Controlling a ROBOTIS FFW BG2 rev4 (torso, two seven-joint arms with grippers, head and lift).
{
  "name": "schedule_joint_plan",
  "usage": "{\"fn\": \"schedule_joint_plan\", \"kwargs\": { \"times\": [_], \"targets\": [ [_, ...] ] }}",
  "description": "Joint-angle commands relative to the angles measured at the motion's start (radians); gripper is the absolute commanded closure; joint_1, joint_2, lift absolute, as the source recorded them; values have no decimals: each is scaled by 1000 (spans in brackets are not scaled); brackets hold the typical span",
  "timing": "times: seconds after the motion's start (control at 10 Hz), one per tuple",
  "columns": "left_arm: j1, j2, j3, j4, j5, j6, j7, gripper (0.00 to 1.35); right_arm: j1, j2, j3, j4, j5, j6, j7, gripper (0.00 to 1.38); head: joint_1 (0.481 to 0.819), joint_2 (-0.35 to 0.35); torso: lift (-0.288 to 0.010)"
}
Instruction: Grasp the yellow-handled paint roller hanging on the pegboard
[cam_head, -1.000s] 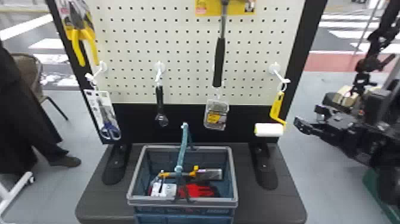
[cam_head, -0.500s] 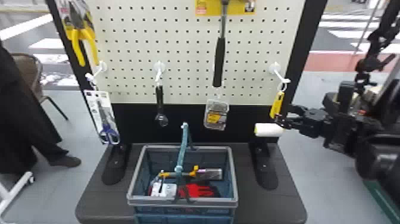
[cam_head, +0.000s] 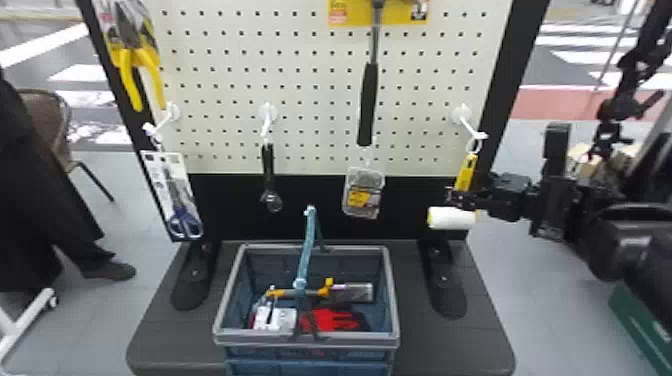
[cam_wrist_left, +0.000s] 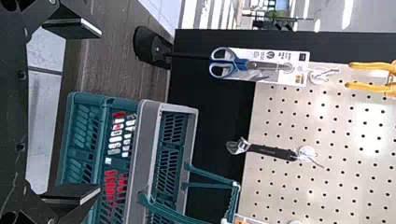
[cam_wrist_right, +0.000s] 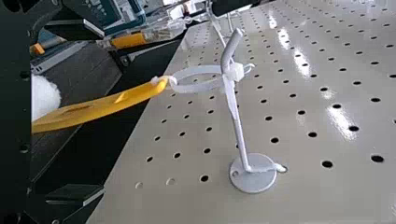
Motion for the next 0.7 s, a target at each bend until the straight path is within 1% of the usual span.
{"fn": "schedule_joint_plan", "kwargs": {
  "times": [0.0, 0.1, 0.2, 0.3, 0.4, 0.5, 0.6],
  "targets": [
    [-2, 1, 1, 0, 0, -1, 0, 140, -8, -2, 31, -7, -11, 4, 0, 177, 549, 0, -100],
    [-2, 0, 1, 3, 0, -1, 0, 140, -8, -2, 39, -10, -11, 13, 2, 418, 549, 0, -100],
    [3, 1, 1, 0, 1, -4, 0, 140, 3, -2, 39, -27, -13, 18, 2, 610, 549, 0, -100],
    [9, 1, 4, 0, 4, -7, 0, 140, 12, -3, 39, -44, -11, 25, 0, 648, 549, 0, -100],
    [11, 1, 4, 0, 4, -9, 0, 140, 16, -6, 39, -49, 1, 35, 0, 861, 549, 0, -100],
    [13, 1, 5, 0, 4, -7, 0, 140, 18, -9, 39, -57, 10, 44, 0, 1015, 549, 0, -100],
    [16, 1, 7, 0, 6, -9, 0, 140, 20, -9, 36, -66, 32, 45, -1, 1102, 549, 0, -100]
  ]
}}
